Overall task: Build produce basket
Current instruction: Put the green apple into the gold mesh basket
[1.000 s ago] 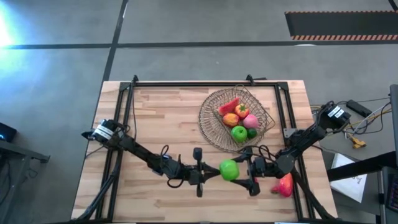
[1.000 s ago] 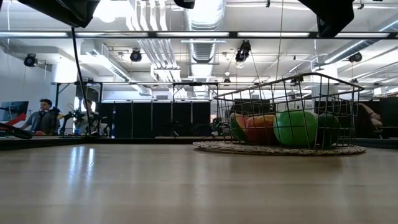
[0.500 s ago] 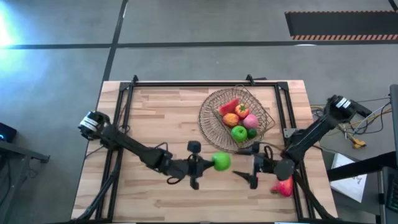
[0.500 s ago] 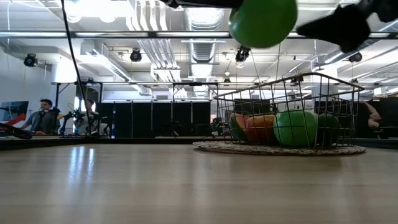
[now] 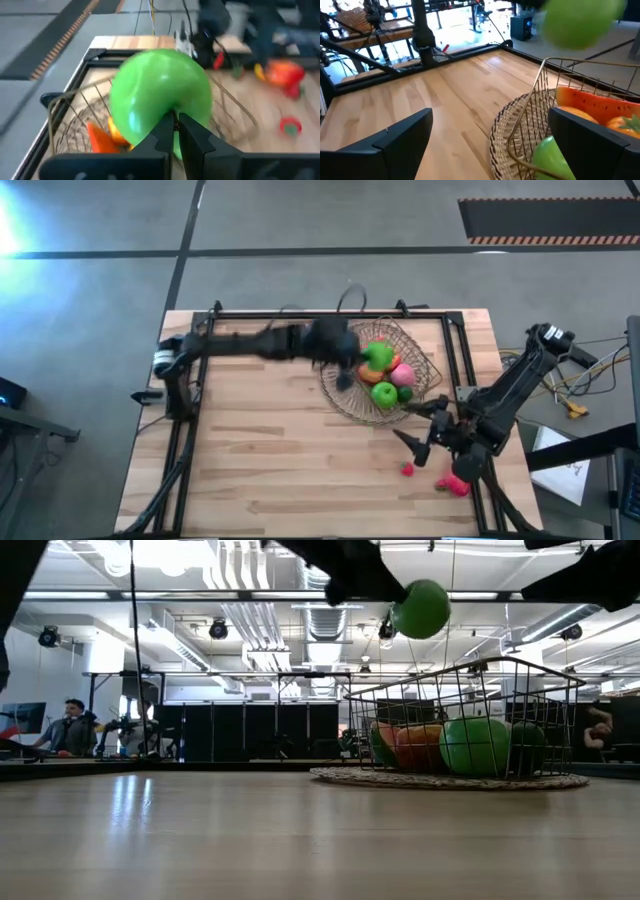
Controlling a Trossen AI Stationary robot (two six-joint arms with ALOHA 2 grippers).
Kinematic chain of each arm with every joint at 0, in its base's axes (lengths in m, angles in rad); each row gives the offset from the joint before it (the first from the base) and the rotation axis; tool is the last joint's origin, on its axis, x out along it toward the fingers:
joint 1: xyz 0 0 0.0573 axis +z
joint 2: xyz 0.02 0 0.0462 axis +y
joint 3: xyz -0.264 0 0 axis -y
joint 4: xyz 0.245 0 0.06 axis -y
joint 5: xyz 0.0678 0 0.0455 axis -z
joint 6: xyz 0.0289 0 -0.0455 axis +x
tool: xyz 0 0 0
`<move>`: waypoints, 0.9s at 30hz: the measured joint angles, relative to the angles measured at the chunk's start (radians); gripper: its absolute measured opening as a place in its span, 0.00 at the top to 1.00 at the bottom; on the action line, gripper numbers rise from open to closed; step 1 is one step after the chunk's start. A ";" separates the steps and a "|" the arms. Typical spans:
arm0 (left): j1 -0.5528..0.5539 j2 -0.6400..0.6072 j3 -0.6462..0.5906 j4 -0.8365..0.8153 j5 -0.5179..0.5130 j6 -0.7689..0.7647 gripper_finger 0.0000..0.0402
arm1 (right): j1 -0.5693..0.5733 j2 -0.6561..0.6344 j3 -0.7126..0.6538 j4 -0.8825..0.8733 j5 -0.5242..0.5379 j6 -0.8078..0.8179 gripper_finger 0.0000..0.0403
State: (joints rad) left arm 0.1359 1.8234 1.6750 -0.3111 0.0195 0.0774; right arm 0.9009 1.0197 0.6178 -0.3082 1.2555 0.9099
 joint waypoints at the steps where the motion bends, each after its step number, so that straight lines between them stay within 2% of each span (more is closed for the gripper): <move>1: 0.035 0.030 0.038 0.003 0.050 -0.022 1.00 | 0.000 0.013 -0.001 0.000 0.002 0.010 0.05; 4: 0.105 0.132 0.143 -0.044 0.120 -0.047 1.00 | 0.000 0.055 -0.002 0.002 0.004 0.039 0.05; 9: 0.151 0.288 0.279 -0.086 0.127 -0.072 1.00 | 0.004 0.132 -0.003 0.008 0.004 0.094 0.05; 12: 0.165 0.343 0.307 -0.095 0.120 -0.075 1.00 | 0.019 0.163 -0.004 0.014 0.004 0.128 0.05; 17: 0.172 0.374 0.306 -0.090 0.078 -0.082 1.00 | 0.063 0.180 -0.004 0.020 0.003 0.173 0.05; 27: 0.192 0.384 0.303 -0.089 0.058 -0.155 0.97 | 0.114 0.179 -0.004 0.054 0.004 0.180 0.05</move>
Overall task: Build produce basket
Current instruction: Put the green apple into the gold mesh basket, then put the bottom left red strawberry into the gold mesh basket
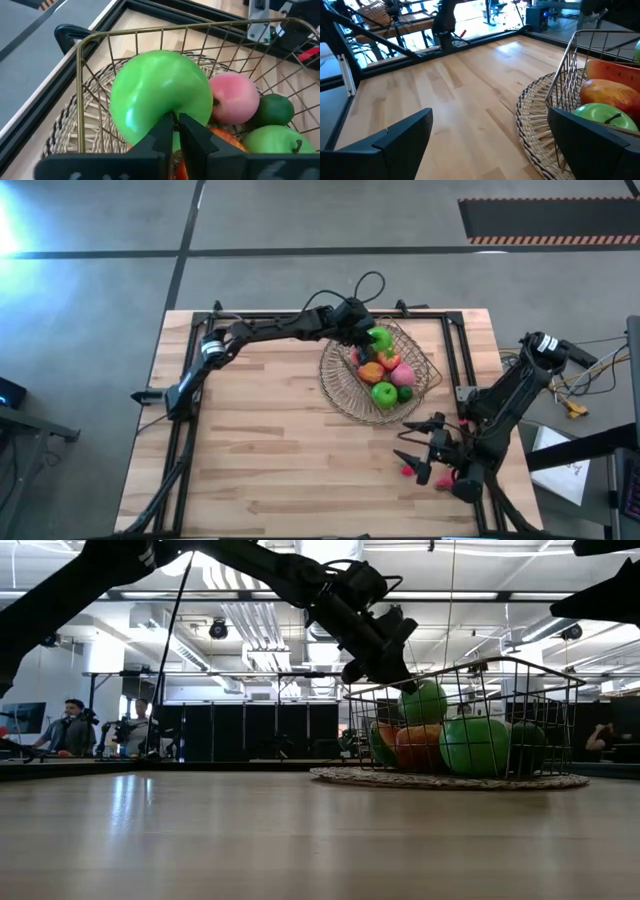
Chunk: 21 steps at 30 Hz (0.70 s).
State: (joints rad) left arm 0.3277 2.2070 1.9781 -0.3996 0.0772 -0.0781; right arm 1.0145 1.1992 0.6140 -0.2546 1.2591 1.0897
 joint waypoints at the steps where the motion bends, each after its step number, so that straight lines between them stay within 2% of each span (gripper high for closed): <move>1: 0.001 0.000 0.000 0.000 0.000 -0.009 0.96 | 0.000 0.000 0.000 0.002 0.000 0.000 0.05; 12: 0.005 0.000 0.003 0.025 0.000 -0.009 0.78 | 0.000 0.000 0.000 0.002 0.000 0.000 0.05; 17: 0.001 -0.044 0.009 -0.009 0.000 0.090 0.75 | 0.002 0.000 0.000 0.004 0.000 0.012 0.05; 21: -0.032 -0.144 0.005 -0.131 0.000 0.192 0.75 | 0.002 0.000 0.000 0.004 0.000 0.014 0.05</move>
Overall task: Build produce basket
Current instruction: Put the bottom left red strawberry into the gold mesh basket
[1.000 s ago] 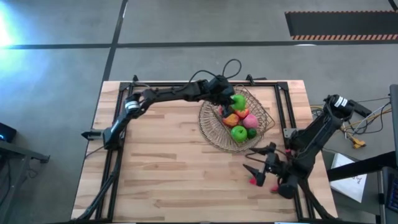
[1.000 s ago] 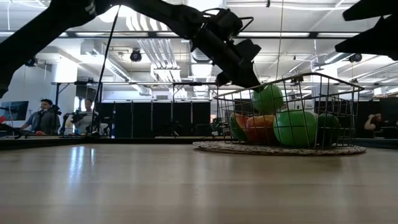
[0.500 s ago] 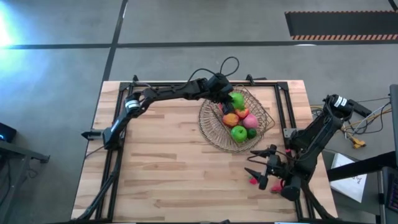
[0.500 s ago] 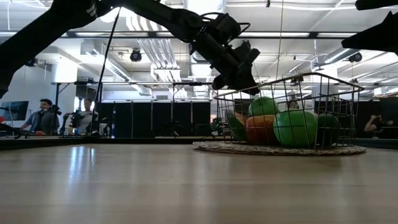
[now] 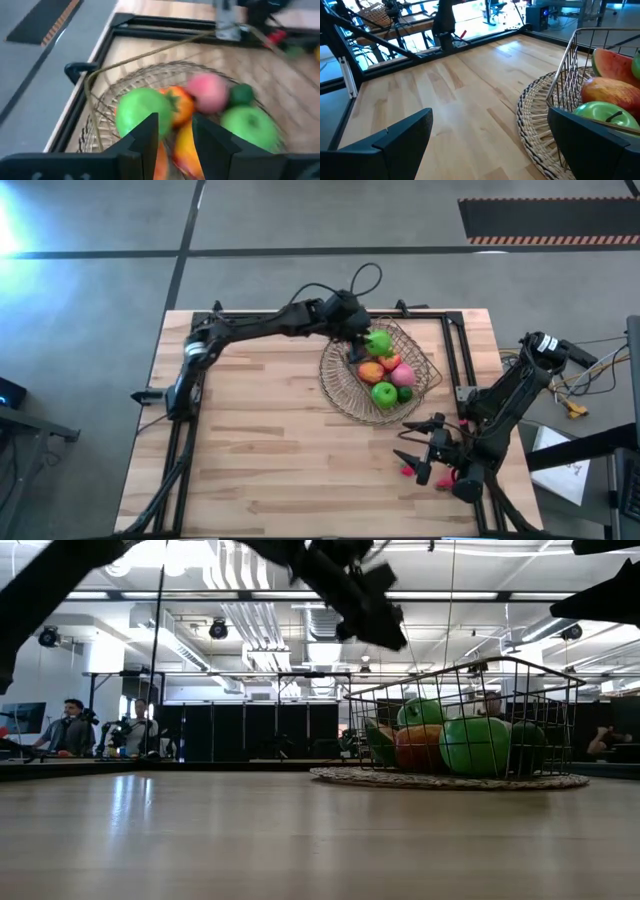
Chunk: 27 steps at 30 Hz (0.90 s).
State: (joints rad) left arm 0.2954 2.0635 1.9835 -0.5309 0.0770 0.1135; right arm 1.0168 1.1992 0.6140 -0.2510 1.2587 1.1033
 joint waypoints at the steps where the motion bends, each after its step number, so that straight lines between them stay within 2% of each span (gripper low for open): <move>1: -0.014 -0.030 -0.007 -0.041 -0.002 0.025 0.75 | 0.000 0.000 0.000 0.000 0.000 0.006 0.05; 5: -0.103 -0.146 -0.092 -0.121 -0.078 0.088 0.75 | -0.001 0.000 -0.001 -0.005 -0.002 0.047 0.05; 9: -0.239 -0.282 -0.263 -0.072 -0.230 0.121 0.75 | -0.011 0.000 0.000 0.002 -0.005 0.038 0.05; 14: -0.428 -0.429 -0.550 0.098 -0.420 0.121 0.75 | -0.027 -0.002 0.015 0.003 -0.007 -0.109 0.05; 18: -0.557 -0.526 -0.774 0.296 -0.494 0.121 0.75 | -0.029 -0.005 0.059 -0.001 -0.043 -0.134 0.05; 21: -0.624 -0.581 -0.915 0.418 -0.503 0.121 0.75 | -0.042 -0.004 0.118 0.002 -0.120 -0.130 0.05; 27: -0.663 -0.650 -1.148 0.721 -0.503 0.102 0.75 | -0.112 0.051 0.202 -0.051 -0.395 -0.045 0.05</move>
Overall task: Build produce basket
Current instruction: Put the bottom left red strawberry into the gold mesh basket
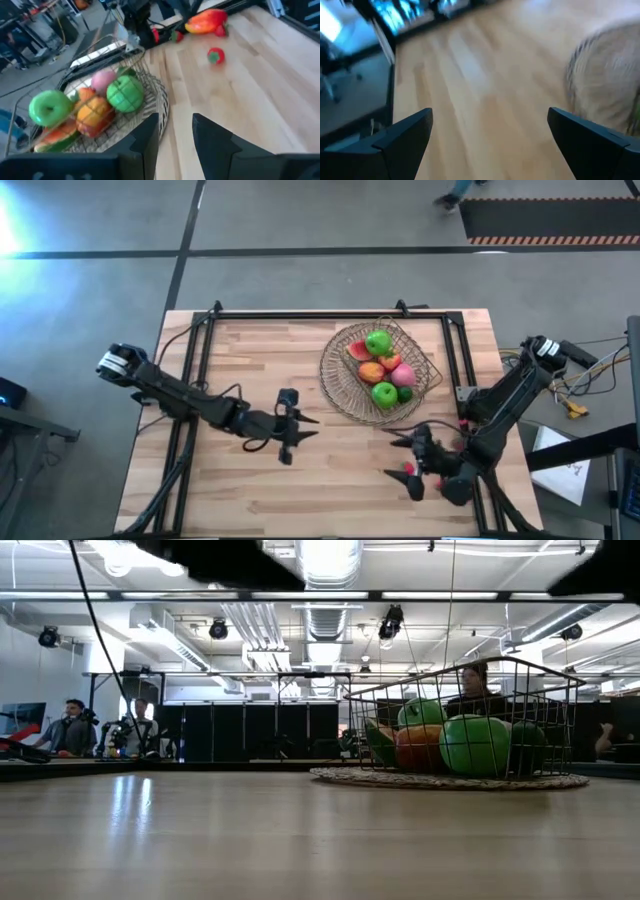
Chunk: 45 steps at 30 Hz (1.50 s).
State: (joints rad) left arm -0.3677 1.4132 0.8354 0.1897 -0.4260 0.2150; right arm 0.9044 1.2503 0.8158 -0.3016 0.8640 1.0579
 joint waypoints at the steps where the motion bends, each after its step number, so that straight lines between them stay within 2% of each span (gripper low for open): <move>1: 0.000 -0.005 -0.040 0.049 -0.001 0.000 0.75 | -0.015 0.014 0.013 -0.029 -0.063 0.026 0.05; 4: 0.001 -0.006 -0.145 0.230 -0.002 -0.012 0.75 | -0.052 0.069 0.053 -0.165 -0.215 0.121 0.05; 7: 0.005 0.003 -0.234 0.411 -0.002 -0.026 0.75 | -0.082 0.144 0.100 -0.340 -0.291 0.203 0.05; 12: 0.027 0.024 -0.327 0.648 -0.003 -0.017 0.75 | -0.130 0.274 0.189 -0.553 -0.403 0.209 0.05; 16: 0.044 0.025 -0.350 0.674 -0.003 -0.026 0.75 | -0.168 0.339 0.230 -0.561 -0.549 0.147 0.12; 23: 0.044 0.026 -0.351 0.675 -0.002 -0.028 0.75 | -0.209 0.432 0.236 -0.570 -0.637 0.075 0.35; 29: 0.044 0.026 -0.349 0.675 0.000 -0.029 0.75 | -0.216 0.441 0.237 -0.585 -0.646 0.068 0.61; 36: 0.044 0.026 -0.349 0.676 0.001 -0.028 0.75 | -0.216 0.366 0.241 -0.586 -0.608 0.063 0.95; 45: 0.045 0.026 -0.350 0.675 0.001 -0.028 0.75 | -0.211 0.192 0.306 -0.580 -0.314 -0.012 0.98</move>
State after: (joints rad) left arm -0.3225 1.4391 0.4854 0.8650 -0.4248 0.1867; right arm 0.6930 1.4421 1.1220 -0.8814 0.5500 1.0460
